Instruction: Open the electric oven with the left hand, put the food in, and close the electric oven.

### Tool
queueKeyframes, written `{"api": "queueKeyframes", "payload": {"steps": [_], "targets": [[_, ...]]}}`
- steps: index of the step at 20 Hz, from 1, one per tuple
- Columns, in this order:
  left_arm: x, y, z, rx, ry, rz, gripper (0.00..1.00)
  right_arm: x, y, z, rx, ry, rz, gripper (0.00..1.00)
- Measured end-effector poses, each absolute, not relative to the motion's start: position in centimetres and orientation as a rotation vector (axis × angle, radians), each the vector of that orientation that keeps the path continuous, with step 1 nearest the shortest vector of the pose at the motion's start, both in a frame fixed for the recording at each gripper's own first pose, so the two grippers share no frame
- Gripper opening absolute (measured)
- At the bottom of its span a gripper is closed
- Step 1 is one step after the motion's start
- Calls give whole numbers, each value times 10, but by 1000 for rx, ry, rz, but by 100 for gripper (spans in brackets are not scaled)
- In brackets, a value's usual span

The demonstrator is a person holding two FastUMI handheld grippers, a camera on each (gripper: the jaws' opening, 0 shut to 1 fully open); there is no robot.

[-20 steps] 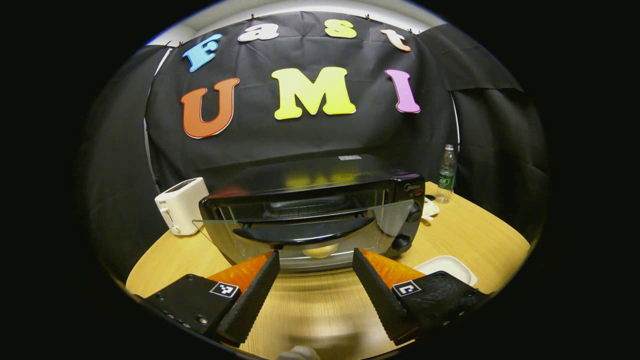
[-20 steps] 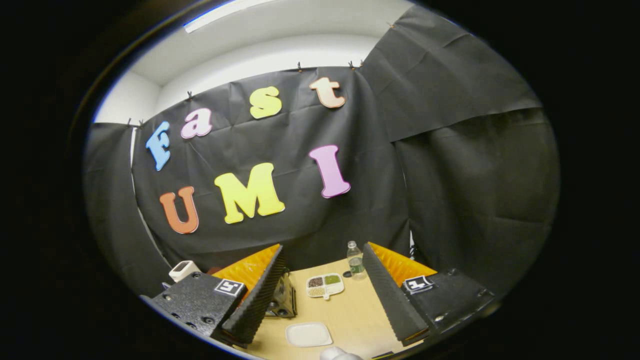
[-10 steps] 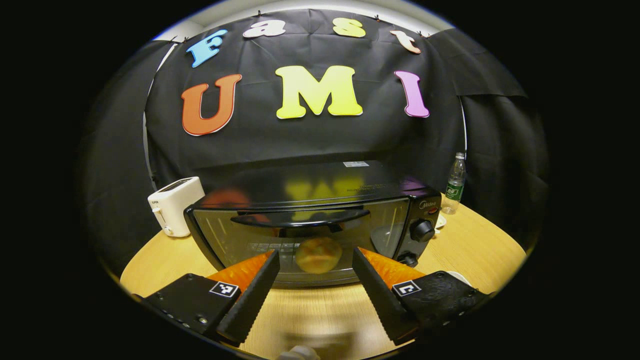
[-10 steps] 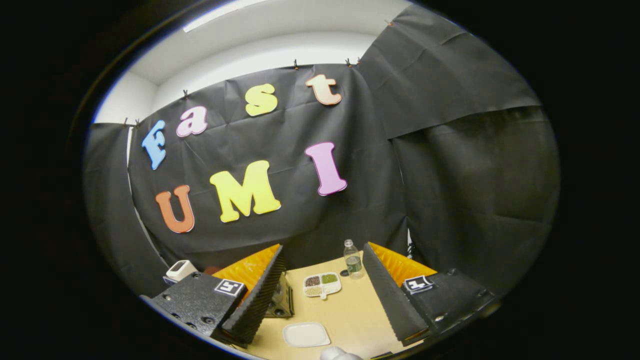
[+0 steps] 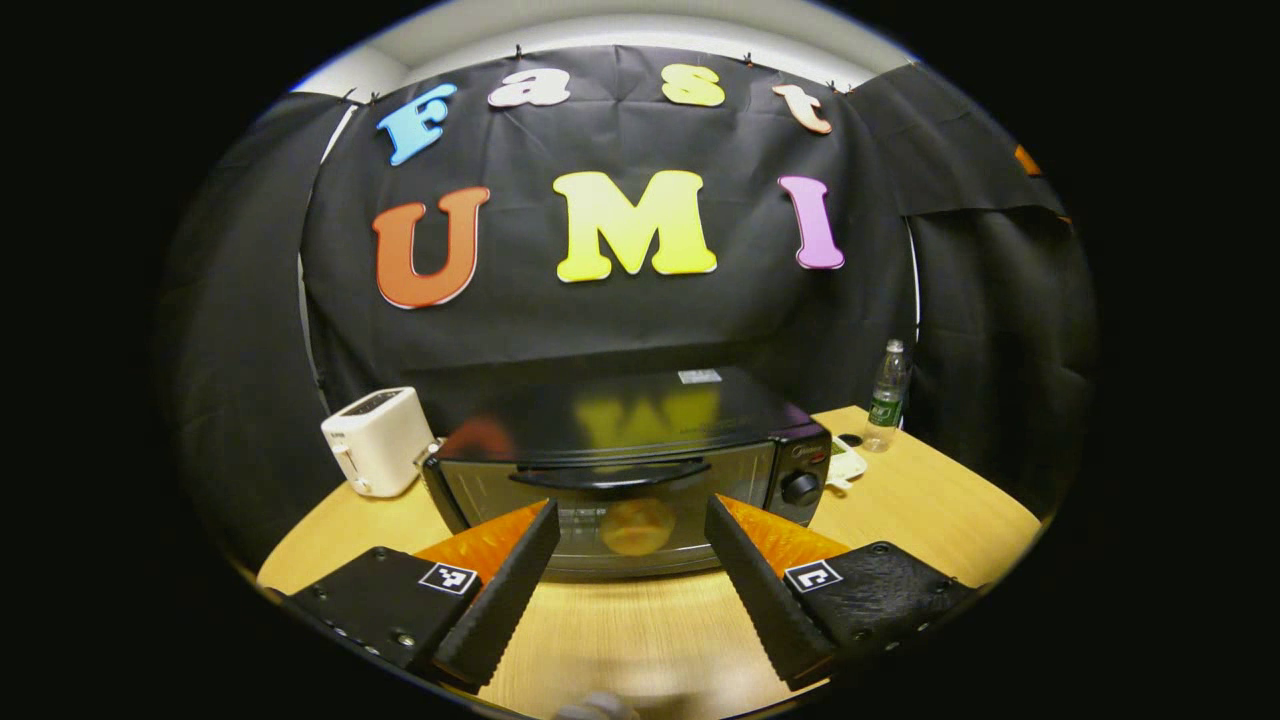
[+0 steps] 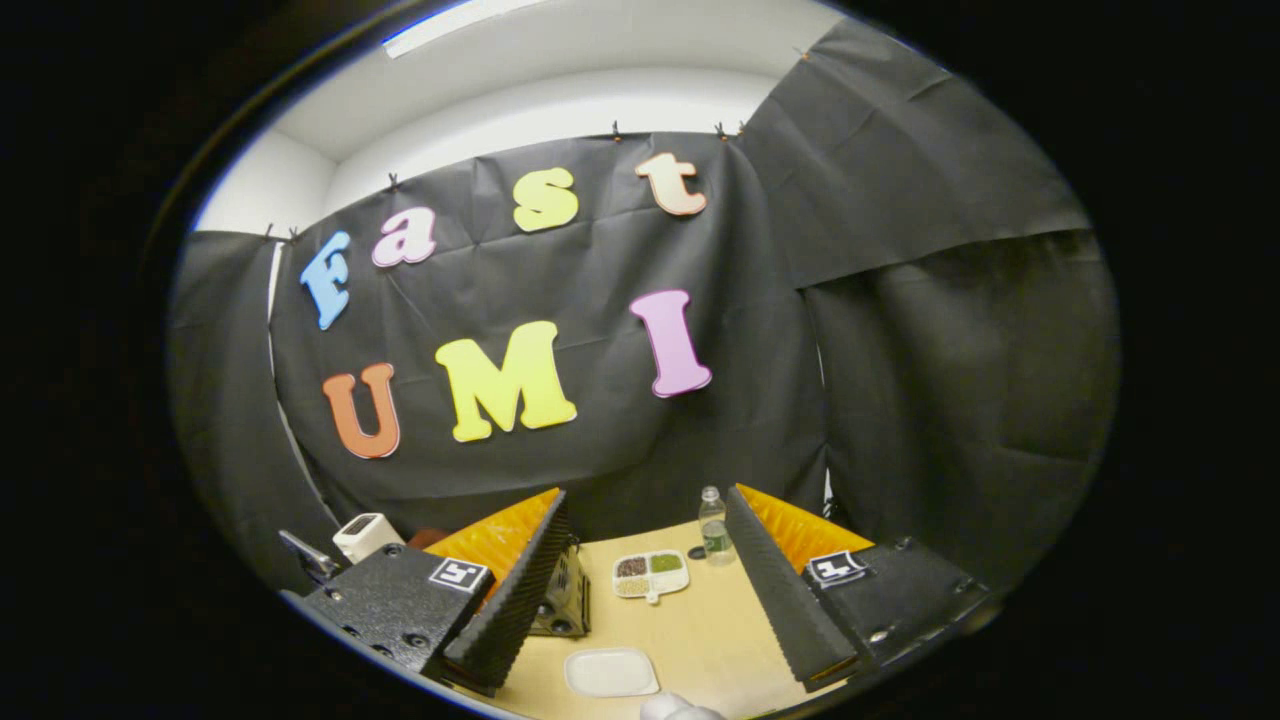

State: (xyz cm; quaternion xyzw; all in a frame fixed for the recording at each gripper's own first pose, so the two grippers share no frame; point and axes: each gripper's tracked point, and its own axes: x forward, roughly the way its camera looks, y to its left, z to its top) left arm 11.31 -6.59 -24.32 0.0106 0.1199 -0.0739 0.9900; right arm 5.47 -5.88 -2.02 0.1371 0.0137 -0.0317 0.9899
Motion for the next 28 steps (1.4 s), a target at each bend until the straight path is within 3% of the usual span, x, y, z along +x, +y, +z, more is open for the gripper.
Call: {"api": "queueKeyframes", "payload": {"steps": [2,5,6,7,12,16,17,21,22,23,24,25,28], "targets": [[96,-60,-202,8,185,-134,88,53,-52,-10,255,5,-48,96],[73,-49,-146,-2,123,-118,95,49,-39,-3,216,-8,-27,96],[65,-43,-130,-12,109,-109,95,48,-35,-2,207,-9,-23,96],[58,-38,-113,-22,88,-99,88,47,-32,-1,194,-7,-18,96],[23,-3,-49,-53,25,-45,88,35,-23,-3,166,14,-15,96],[-2,8,-31,-85,21,-21,87,22,-13,-10,153,33,3,96],[-7,10,-28,-84,22,-20,95,19,-12,-12,149,35,1,96],[-22,5,-18,-75,1,-32,94,5,-3,-19,132,50,15,96],[-24,4,-15,-75,0,-35,89,2,-2,-20,130,52,16,96],[-27,3,-13,-76,-5,-40,93,0,-2,-22,127,50,16,96],[-28,3,-11,-73,-10,-42,84,-3,-3,-21,126,48,17,96],[-30,2,-7,-70,-16,-47,93,-5,-3,-19,125,43,15,96],[-33,-1,-1,-56,-29,-52,93,-11,-5,-14,125,29,11,96]]}}
